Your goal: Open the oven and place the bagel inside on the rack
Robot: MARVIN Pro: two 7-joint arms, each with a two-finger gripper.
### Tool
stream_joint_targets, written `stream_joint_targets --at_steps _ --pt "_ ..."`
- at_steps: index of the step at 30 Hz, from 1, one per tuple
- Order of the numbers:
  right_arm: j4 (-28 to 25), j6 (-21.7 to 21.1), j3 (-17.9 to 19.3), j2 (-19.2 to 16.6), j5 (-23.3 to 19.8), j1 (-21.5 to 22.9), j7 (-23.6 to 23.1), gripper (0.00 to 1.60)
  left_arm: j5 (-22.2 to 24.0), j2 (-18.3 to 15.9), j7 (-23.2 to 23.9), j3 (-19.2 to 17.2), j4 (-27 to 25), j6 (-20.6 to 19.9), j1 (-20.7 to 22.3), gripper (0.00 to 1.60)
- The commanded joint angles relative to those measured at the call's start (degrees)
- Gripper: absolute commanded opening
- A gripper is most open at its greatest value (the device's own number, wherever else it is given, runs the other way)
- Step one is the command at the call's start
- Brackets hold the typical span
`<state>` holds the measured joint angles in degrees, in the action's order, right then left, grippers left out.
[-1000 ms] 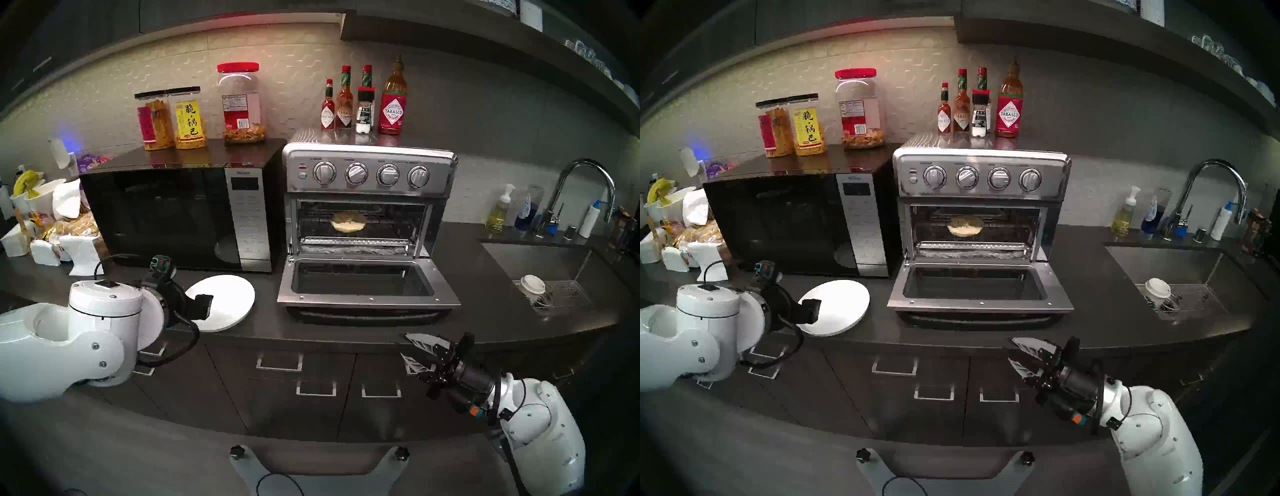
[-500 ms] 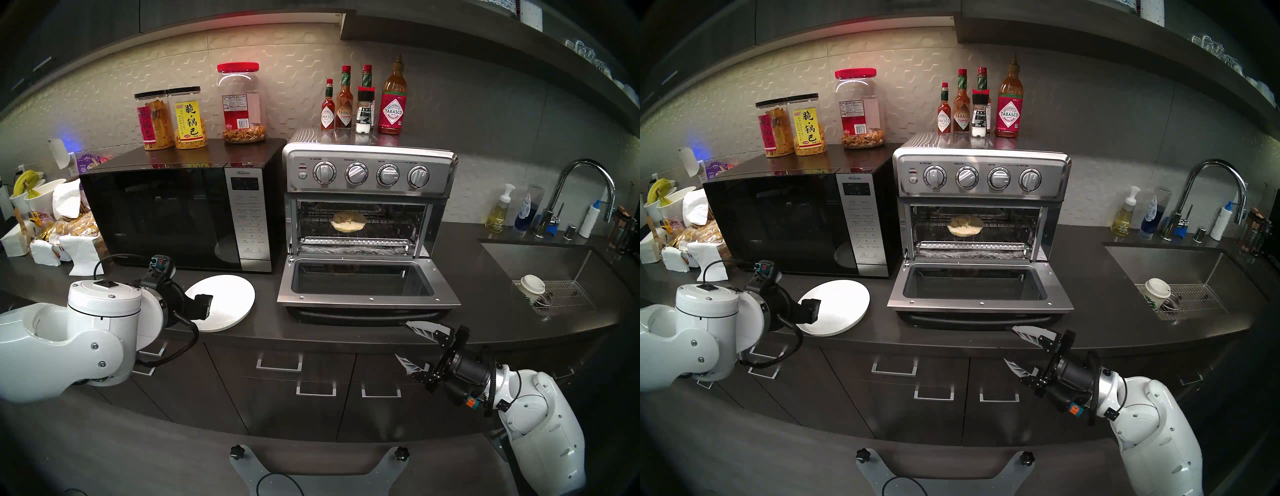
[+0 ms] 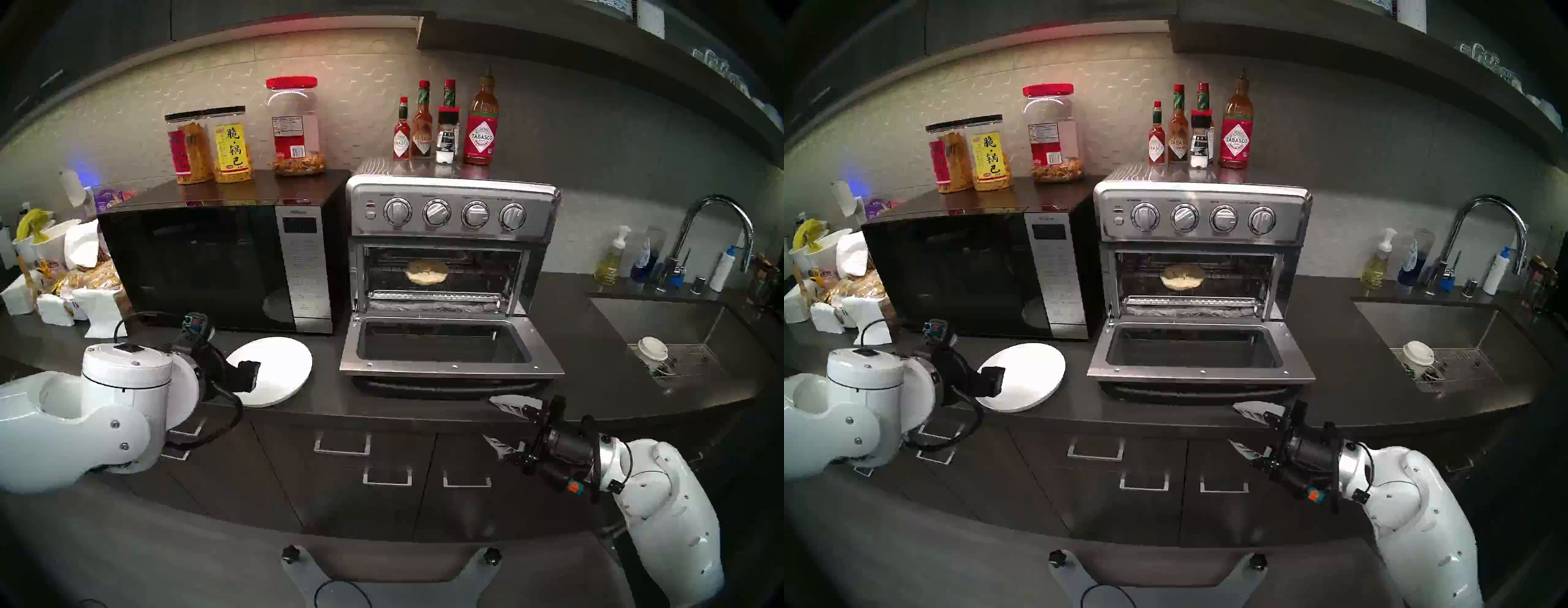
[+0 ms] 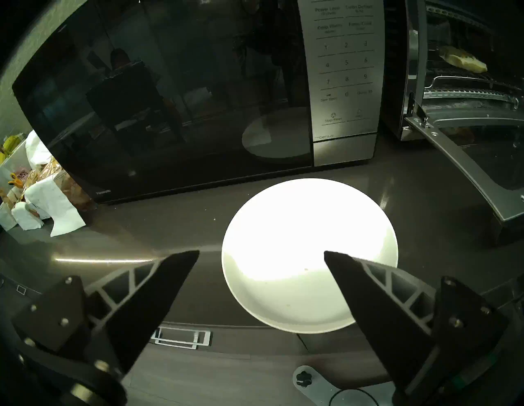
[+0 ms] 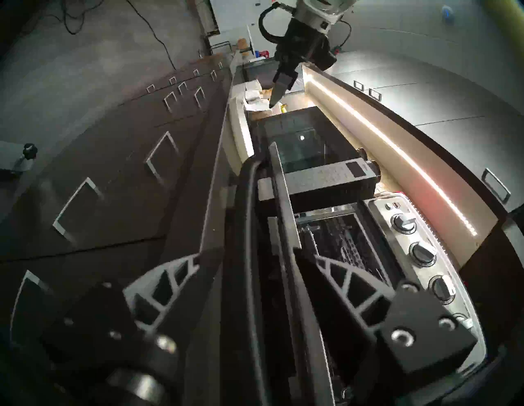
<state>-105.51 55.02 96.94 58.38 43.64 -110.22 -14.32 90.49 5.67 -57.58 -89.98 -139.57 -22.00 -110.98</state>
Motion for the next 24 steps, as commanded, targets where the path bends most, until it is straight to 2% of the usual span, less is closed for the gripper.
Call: stream_joint_targets --at_steps 1,4,8,10,13,15,16,19,20,21,24 --pt "0.4 -0.02 -1.19 -0.84 -0.14 3.93 -0.86 1.02 -0.29 0.06 0.17 -2.02 -0.43 0.11 -0.73 1.6" --pt "0.4 -0.18 -1.72 -0.99 -0.29 5.1 -1.62 0.92 -0.31 0.06 0.23 -2.36 -0.43 0.12 -1.09 1.6" --pt "0.77 -0.68 -2.65 -1.18 -0.58 7.16 -2.93 0.95 -0.34 0.06 0.34 -2.9 -0.43 0.12 -1.62 1.6" --pt "1.36 -1.0 -3.21 -1.12 -0.57 8.25 -3.56 0.86 -0.37 0.11 0.38 -3.13 -0.43 0.09 -1.85 1.6" --pt "1.92 -1.39 -3.81 -1.17 -0.65 9.63 -4.43 0.92 -0.43 0.19 0.45 -3.49 -0.43 0.06 -2.2 1.6" --pt "2.32 -1.61 -4.2 -1.35 -0.9 10.45 -5.04 1.2 -0.47 0.26 0.5 -3.79 -0.43 0.02 -2.48 1.6" --pt "2.6 -1.68 -4.29 -1.39 -0.89 10.8 -5.21 1.27 -0.49 0.29 0.52 -3.89 -0.43 0.0 -2.58 1.6" --pt "3.21 -1.69 -4.6 -1.67 -1.21 11.54 -5.85 1.28 -0.57 0.41 0.6 -4.34 -0.43 -0.06 -3.01 1.6" --pt "3.38 -1.7 -4.64 -1.76 -1.29 11.74 -6.02 1.22 -0.59 0.44 0.62 -4.47 -0.43 -0.08 -3.13 1.6" --pt "3.53 -1.7 -4.63 -1.75 -1.19 11.91 -6.05 1.27 -0.61 0.47 0.64 -4.57 -0.43 -0.1 -3.23 1.6" --pt "3.99 -1.68 -4.81 -1.9 -1.62 12.67 -6.53 1.3 -0.71 0.68 0.74 -5.08 -0.43 -0.23 -3.69 1.6"
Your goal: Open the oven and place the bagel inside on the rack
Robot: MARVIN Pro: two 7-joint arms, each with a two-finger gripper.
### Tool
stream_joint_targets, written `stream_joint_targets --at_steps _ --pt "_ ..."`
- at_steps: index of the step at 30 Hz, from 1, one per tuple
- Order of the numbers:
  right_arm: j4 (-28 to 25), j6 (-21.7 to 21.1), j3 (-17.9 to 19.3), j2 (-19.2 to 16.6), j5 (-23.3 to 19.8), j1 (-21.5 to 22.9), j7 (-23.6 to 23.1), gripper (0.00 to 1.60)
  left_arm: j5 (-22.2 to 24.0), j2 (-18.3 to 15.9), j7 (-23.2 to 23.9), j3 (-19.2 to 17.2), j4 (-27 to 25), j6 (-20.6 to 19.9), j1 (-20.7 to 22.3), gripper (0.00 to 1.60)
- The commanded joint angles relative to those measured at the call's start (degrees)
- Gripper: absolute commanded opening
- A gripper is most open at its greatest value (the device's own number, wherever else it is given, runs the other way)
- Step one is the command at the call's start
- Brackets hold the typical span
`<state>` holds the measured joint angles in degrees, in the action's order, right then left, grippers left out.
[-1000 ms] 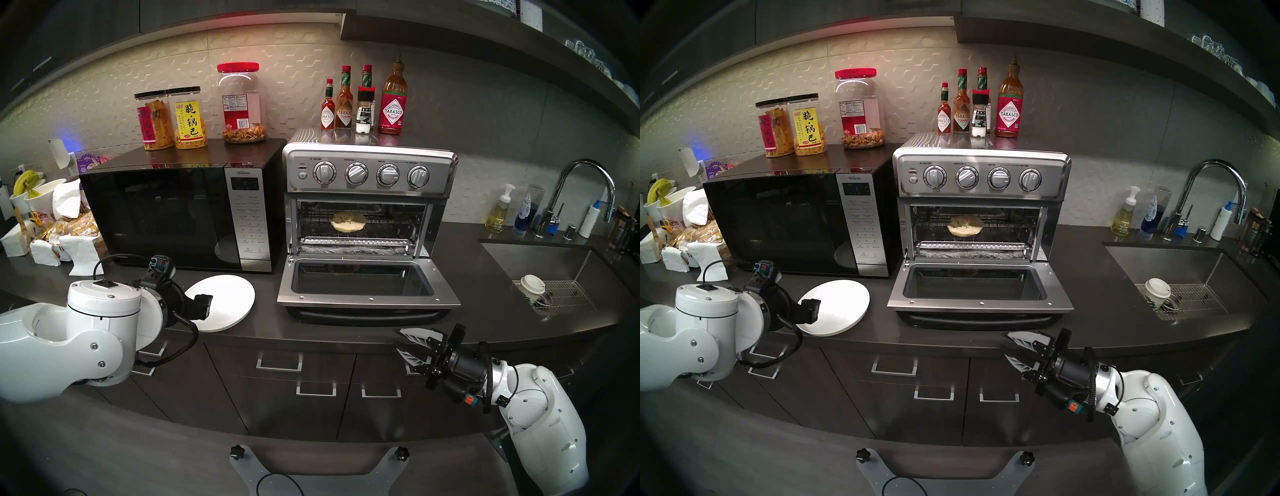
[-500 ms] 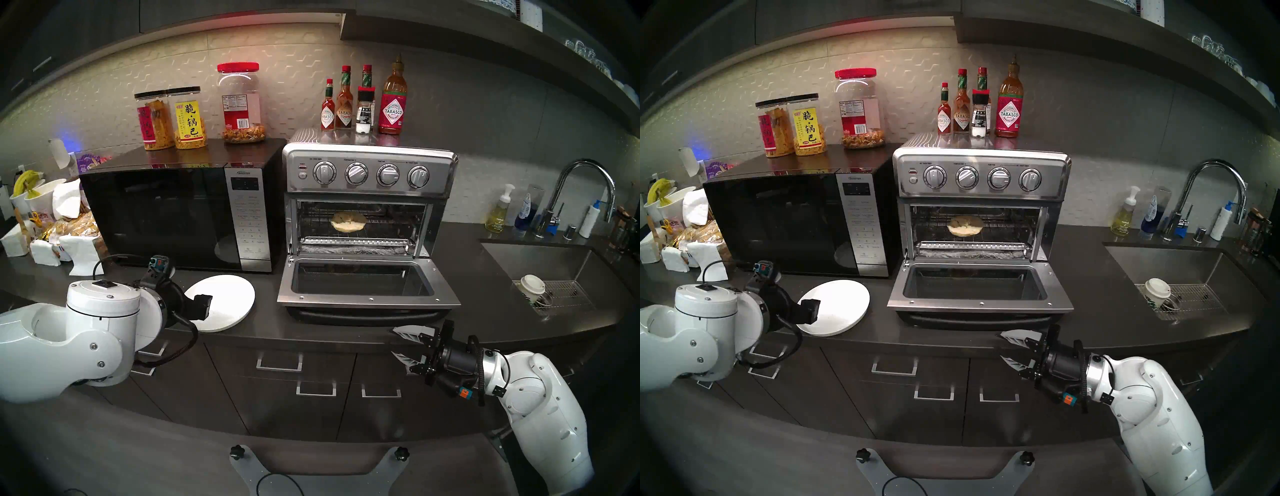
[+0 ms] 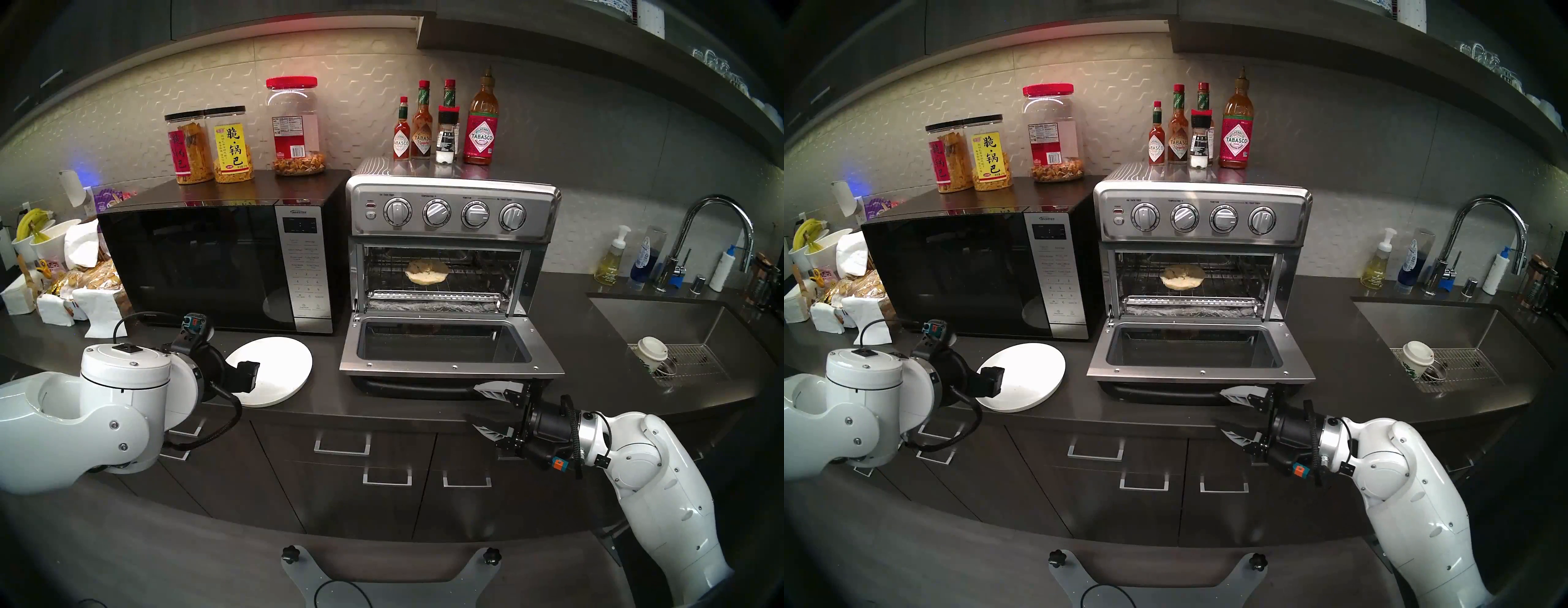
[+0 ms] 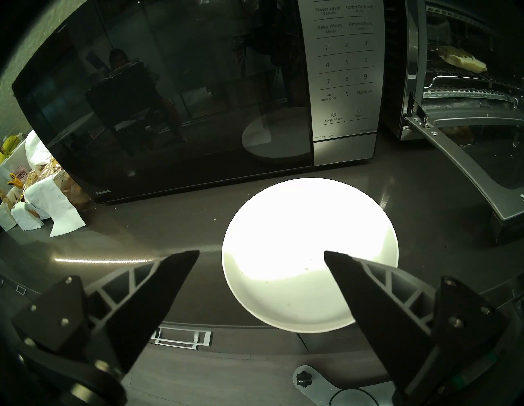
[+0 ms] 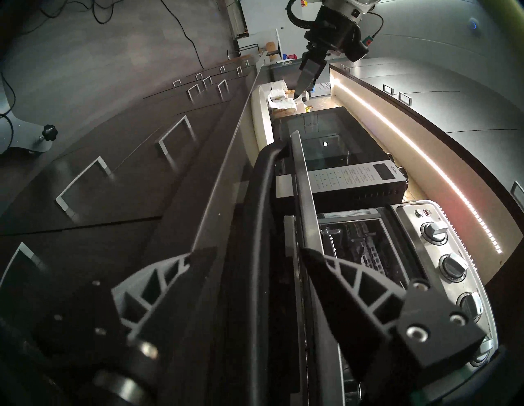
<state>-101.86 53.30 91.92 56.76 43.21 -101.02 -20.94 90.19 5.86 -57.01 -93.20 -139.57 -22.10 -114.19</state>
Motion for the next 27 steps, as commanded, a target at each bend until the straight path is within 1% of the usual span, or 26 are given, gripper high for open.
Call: stream_joint_targets --at_steps 1,2,4,5,6,9,10,12,13,14,15,16,17,18,21,24,25,26,27 --pt "0.38 0.05 0.2 -0.34 -1.31 3.62 0.0 1.14 -0.43 0.55 0.19 -1.97 -0.43 -0.17 -0.56 1.6" --pt "0.43 0.08 0.15 -0.43 -1.46 3.76 -0.18 1.1 -0.46 0.62 0.22 -2.11 -0.43 -0.22 -0.69 1.6" --pt "0.51 0.18 0.1 -0.48 -1.58 4.01 -0.43 0.92 -0.57 0.85 0.3 -2.5 -0.43 -0.36 -1.03 1.6" --pt "0.53 0.24 0.07 -0.5 -1.49 4.12 -0.54 0.88 -0.61 0.95 0.34 -2.66 -0.43 -0.42 -1.16 1.6" --pt "0.59 0.27 0.07 -0.45 -1.51 4.2 -0.55 0.89 -0.67 1.07 0.38 -2.84 -0.43 -0.5 -1.32 1.6" --pt "1.0 0.34 -0.08 -0.37 -1.61 4.41 -0.65 0.8 -0.89 1.52 0.56 -3.55 -0.43 -0.86 -1.91 1.6" --pt "1.18 0.41 -0.09 -0.33 -1.66 4.3 -0.58 0.82 -0.96 1.68 0.63 -3.8 -0.43 -1.0 -2.11 1.6" --pt "1.11 0.61 0.09 -0.44 -1.73 3.72 -0.46 0.8 -1.1 2.02 0.77 -4.28 -0.43 -1.3 -2.49 1.6" --pt "0.9 0.75 0.28 -0.56 -1.76 3.29 -0.37 0.84 -1.19 2.24 0.87 -4.58 -0.43 -1.5 -2.72 1.6" --pt "0.71 0.88 0.42 -0.83 -1.96 2.77 -0.44 0.96 -1.26 2.41 0.95 -4.81 -0.43 -1.66 -2.89 1.6" --pt "0.59 1.01 0.46 -1.08 -2.14 2.41 -0.58 1.02 -1.36 2.64 1.06 -5.11 -0.43 -1.88 -3.11 1.6" --pt "0.33 1.33 0.59 -1.29 -1.92 2.0 -0.57 1.02 -1.42 2.8 1.14 -5.31 -0.43 -2.03 -3.26 1.6" --pt "0.16 1.53 0.65 -1.44 -1.79 1.78 -0.65 1.14 -1.52 3.02 1.25 -5.58 -0.43 -2.23 -3.47 1.6" --pt "0.22 1.7 0.63 -1.68 -1.7 1.68 -0.87 1.16 -1.63 3.27 1.38 -5.9 -0.43 -2.46 -3.7 1.6" --pt "0.36 1.7 0.88 -2.24 -1.3 1.48 -0.98 1.31 -1.94 3.99 1.79 -6.8 -0.43 -3.12 -4.36 1.6" --pt "0.1 1.7 1.09 -2.64 -1.15 1.39 -1.07 1.25 -2.25 4.67 2.2 -7.63 -0.43 -3.73 -4.98 1.6" --pt "0.14 1.7 1.06 -2.69 -1.16 1.41 -1.08 1.19 -2.38 4.95 2.38 -7.98 -0.43 -3.99 -5.23 1.6" --pt "0.05 1.7 0.85 -2.95 -0.89 1.56 -1.29 1.16 -2.46 5.14 2.51 -8.22 -0.43 -4.17 -5.4 1.6" --pt "-0.05 1.7 0.92 -2.83 -0.78 1.5 -1.13 1.07 -2.6 5.43 2.7 -8.57 -0.43 -4.43 -5.66 1.6"
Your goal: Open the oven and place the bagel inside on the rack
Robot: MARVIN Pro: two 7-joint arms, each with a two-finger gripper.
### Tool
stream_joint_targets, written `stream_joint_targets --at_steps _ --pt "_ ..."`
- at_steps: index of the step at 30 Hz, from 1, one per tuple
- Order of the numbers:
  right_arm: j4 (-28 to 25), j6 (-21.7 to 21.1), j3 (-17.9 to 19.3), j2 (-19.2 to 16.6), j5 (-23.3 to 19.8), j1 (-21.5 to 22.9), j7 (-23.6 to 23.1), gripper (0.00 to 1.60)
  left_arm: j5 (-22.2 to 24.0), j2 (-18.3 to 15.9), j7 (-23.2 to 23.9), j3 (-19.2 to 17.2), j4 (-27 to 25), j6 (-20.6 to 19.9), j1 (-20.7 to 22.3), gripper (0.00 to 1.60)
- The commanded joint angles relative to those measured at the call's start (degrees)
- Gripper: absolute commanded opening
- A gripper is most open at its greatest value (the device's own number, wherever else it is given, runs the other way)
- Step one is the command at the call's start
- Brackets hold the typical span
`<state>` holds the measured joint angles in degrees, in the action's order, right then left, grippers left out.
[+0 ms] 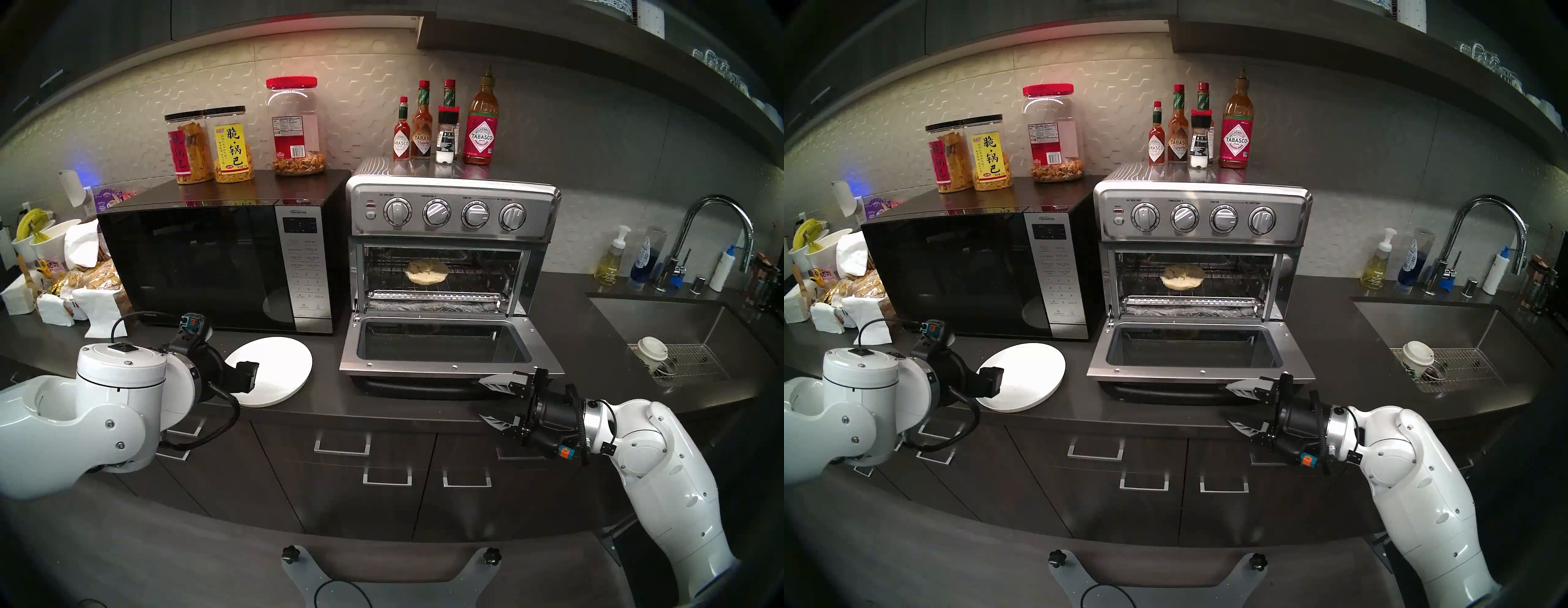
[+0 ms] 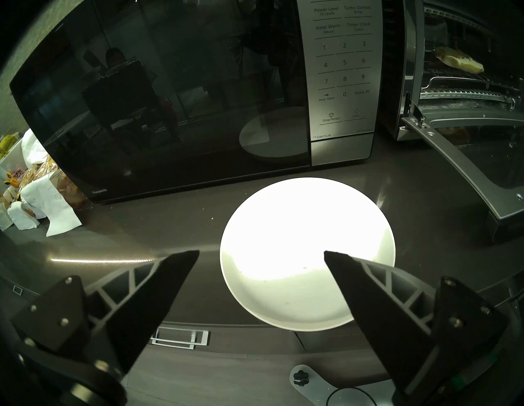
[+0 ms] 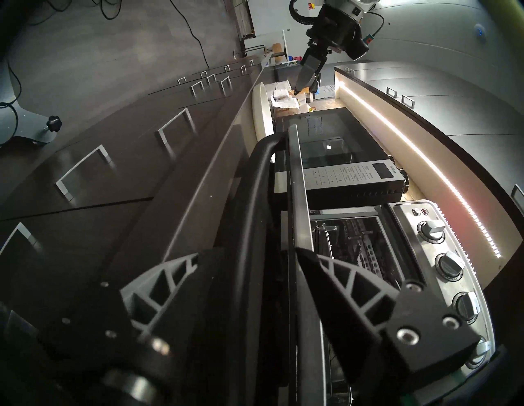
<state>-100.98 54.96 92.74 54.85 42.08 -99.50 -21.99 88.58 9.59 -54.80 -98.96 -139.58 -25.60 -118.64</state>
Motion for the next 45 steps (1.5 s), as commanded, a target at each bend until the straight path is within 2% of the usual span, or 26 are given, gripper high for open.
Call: stream_joint_targets --at_steps 1,2,3,6,7,8,9,19,20,22,23,24,25,37,38,41,42,44,45 --pt "-1.05 0.04 0.0 -0.87 0.1 -0.04 -0.1 0.99 -1.13 1.98 0.69 -3.17 -0.42 -1.19 -1.47 1.6" --pt "-1.17 0.04 -0.15 -0.99 0.03 0.01 -0.22 0.84 -1.24 2.21 0.85 -3.43 -0.42 -1.4 -1.66 1.6" --pt "-1.21 0.04 -0.19 -0.83 -0.03 -0.08 -0.07 0.78 -1.37 2.48 1.04 -3.75 -0.42 -1.64 -1.89 1.6" --pt "-1.21 0.04 -0.32 -0.52 -0.36 -0.21 0.15 0.78 -1.74 3.24 1.62 -4.68 -0.42 -2.33 -2.56 1.6" --pt "-1.25 0.04 -0.4 -0.54 -0.4 -0.21 0.1 0.85 -1.87 3.49 1.81 -4.98 -0.42 -2.56 -2.78 1.6" --pt "-1.23 0.04 -0.45 -0.49 -0.41 -0.19 0.11 1.41 -2.0 3.73 2.01 -5.26 -0.42 -2.77 -2.98 1.6" --pt "-1.11 0.04 -0.5 -0.34 -0.38 -0.18 0.22 1.59 -2.15 4.01 2.24 -5.6 -0.42 -3.02 -3.22 1.6" --pt "-1.81 -0.34 -1.58 -0.26 -0.71 0.18 -0.13 1.6 -3.64 6.54 4.66 -8.6 -0.42 -5.25 -5.36 1.6" --pt "-1.82 -0.4 -1.67 -0.25 -0.72 0.23 -0.15 1.54 -3.74 6.69 4.83 -8.78 -0.42 -5.38 -5.49 1.6" --pt "-1.84 -0.43 -1.78 -0.26 -0.65 0.32 -0.19 1.23 -4.07 7.19 5.39 -9.37 -0.42 -5.81 -5.91 1.6" --pt "-1.8 -0.43 -1.84 -0.29 -0.72 0.36 -0.21 1.17 -4.22 7.4 5.64 -9.62 -0.42 -5.99 -6.09 1.6" --pt "-1.78 -0.45 -1.86 -0.29 -0.73 0.37 -0.21 0.7 -4.39 7.65 5.92 -9.9 -0.42 -6.2 -6.29 1.6" --pt "-1.77 -0.45 -1.83 -0.31 -0.63 0.34 -0.19 0.63 -4.55 7.87 6.19 -10.16 -0.42 -6.38 -6.47 1.6" --pt "-1.86 -0.75 -1.78 -0.22 -0.3 0.31 -0.13 0.63 -6.35 10.11 9.2 -12.71 -0.42 -8.17 -8.29 1.6" --pt "-1.83 -0.86 -1.79 -0.09 -0.31 0.31 -0.08 0.45 -6.53 10.31 9.5 -12.93 -0.42 -8.32 -8.44 1.6" --pt "-1.53 -1.2 -1.89 0.54 -0.35 0.48 0.22 0.41 -6.96 10.77 10.18 -13.42 -0.42 -8.65 -8.8 1.6" --pt "-1.47 -1.3 -1.94 0.65 -0.35 0.56 0.21 0.31 -7.07 10.88 10.35 -13.53 -0.42 -8.73 -8.87 1.6" --pt "-1.33 -1.52 -1.79 1.22 -0.1 0.64 0.62 0.31 -7.24 11.05 10.61 -13.71 -0.42 -8.86 -9.0 1.6" --pt "-1.04 -1.76 -1.83 1.61 -0.11 0.84 0.77 0.16 -7.46 11.29 10.97 -13.96 -0.42 -9.03 -9.18 1.6"
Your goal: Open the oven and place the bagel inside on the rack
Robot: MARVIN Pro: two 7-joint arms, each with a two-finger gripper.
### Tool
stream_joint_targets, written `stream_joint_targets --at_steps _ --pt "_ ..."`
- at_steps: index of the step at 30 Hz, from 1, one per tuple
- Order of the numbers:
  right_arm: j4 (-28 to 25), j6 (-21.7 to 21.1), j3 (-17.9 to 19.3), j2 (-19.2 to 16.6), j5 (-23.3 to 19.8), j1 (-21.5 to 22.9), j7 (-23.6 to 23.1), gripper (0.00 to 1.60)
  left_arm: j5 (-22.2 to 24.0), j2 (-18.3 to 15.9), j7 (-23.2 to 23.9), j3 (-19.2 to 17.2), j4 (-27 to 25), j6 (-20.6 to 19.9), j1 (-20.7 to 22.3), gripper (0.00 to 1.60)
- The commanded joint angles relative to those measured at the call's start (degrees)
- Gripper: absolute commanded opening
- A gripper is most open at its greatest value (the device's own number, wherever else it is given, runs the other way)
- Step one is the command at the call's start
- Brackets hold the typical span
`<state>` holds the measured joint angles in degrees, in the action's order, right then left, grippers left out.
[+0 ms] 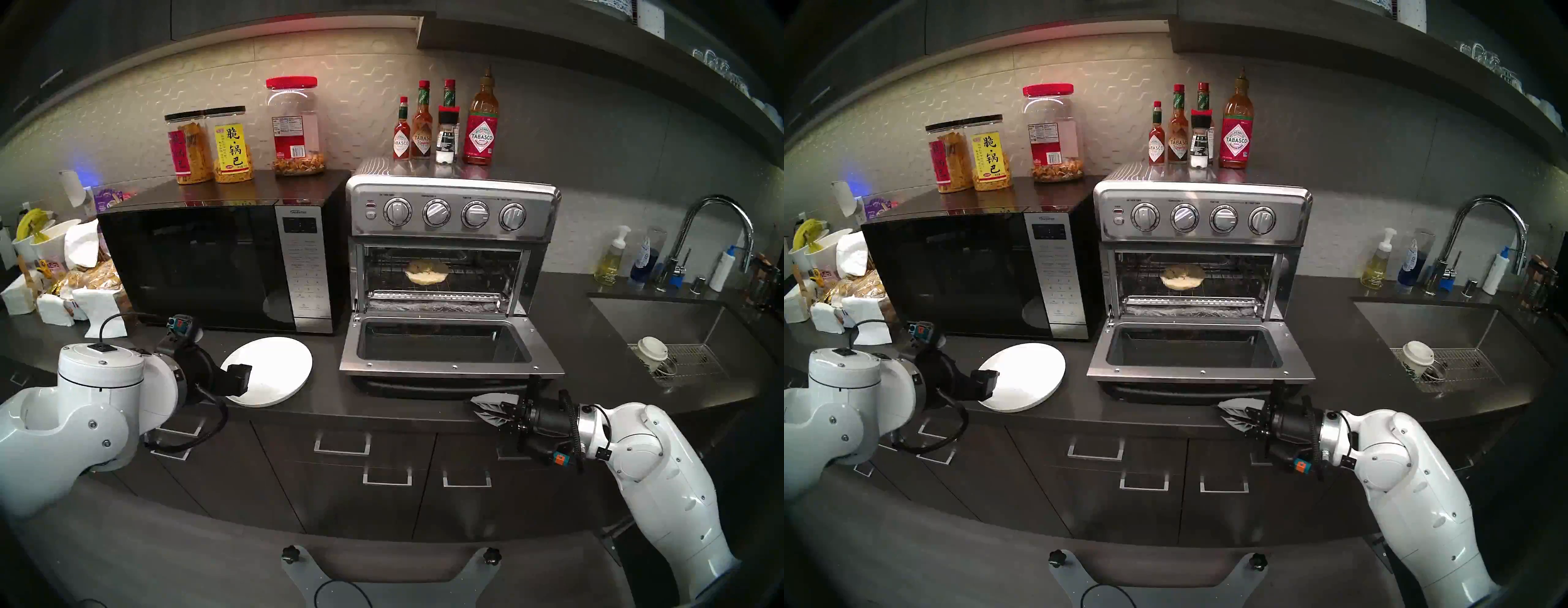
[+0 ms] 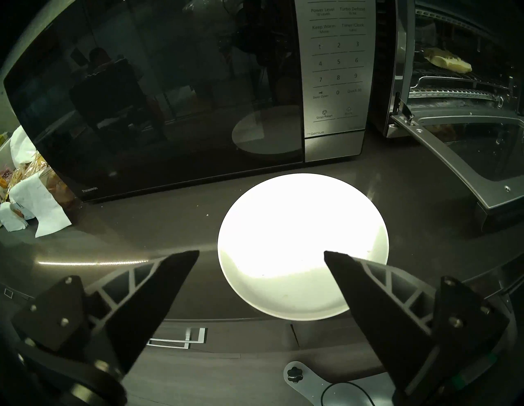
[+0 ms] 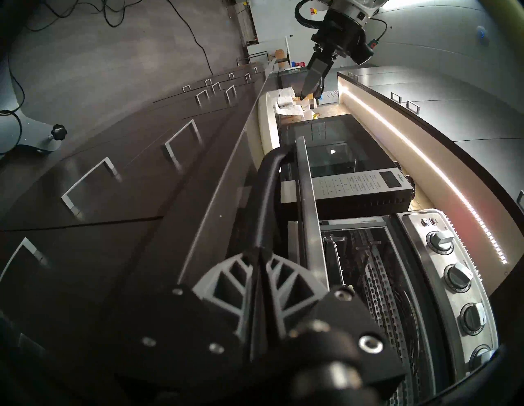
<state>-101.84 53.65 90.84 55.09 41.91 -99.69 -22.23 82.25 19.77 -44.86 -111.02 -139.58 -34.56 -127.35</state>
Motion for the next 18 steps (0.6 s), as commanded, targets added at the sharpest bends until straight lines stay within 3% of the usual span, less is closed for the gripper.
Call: stream_joint_targets --at_steps 1,3,6,18 --pt "0.01 -0.52 0.11 1.77 0.21 1.17 1.31 0.15 -1.27 1.26 1.26 -2.04 -0.42 -0.17 -0.58 1.6" --pt "0.2 -0.74 -0.05 1.95 0.26 1.42 1.23 0.04 -1.56 1.53 1.68 -2.3 -0.42 -0.35 -0.77 1.6" --pt "0.43 -1.18 0.1 2.95 0.69 1.55 1.89 0.0 -1.94 1.9 2.26 -2.64 -0.42 -0.59 -1.01 1.6" --pt "-0.21 -3.45 -2.06 6.79 2.69 3.61 3.23 0.0 -3.18 3.03 4.05 -3.57 -0.42 -1.32 -1.66 1.6"
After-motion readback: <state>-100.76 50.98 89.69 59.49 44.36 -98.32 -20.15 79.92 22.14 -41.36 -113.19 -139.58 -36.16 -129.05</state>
